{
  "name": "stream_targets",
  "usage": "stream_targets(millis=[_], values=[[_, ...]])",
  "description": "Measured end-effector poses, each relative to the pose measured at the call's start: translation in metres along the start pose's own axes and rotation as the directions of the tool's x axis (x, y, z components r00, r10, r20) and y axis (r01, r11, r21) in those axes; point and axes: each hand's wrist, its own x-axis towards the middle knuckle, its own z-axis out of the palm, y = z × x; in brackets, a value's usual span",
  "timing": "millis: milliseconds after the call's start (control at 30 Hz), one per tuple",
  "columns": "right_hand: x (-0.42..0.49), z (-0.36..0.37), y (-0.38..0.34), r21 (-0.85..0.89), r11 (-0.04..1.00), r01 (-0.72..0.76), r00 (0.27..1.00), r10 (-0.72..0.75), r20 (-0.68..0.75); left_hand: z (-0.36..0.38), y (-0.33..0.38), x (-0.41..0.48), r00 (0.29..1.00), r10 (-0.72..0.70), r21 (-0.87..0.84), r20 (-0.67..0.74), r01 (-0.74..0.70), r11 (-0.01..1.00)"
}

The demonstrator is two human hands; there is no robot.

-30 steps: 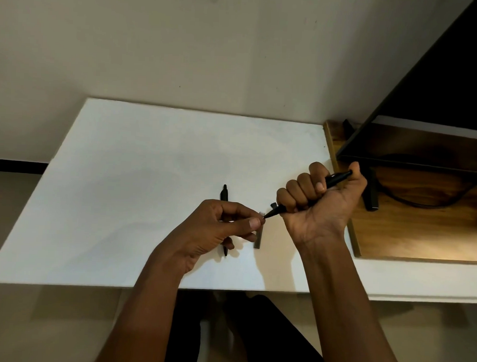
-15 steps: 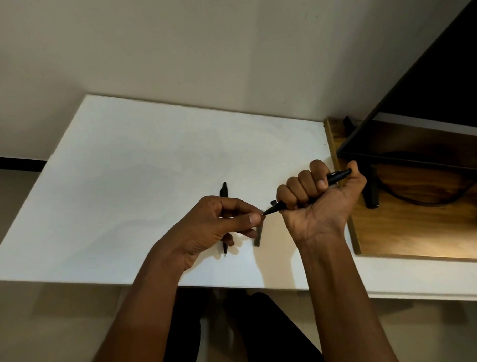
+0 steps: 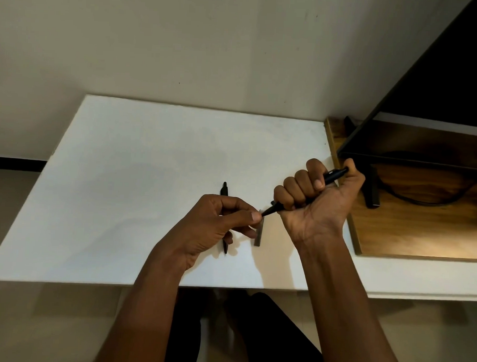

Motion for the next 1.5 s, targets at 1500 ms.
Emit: stream_targets(millis=[1500], values=[[0.0002,-0.0028,0.0007,0.038,0.999,-0.002,1.000,0.003,-0.015,-0.0002,0.0010,-0.0017,1.000,-0.017,-0.017,-0.004,0.017,1.000]])
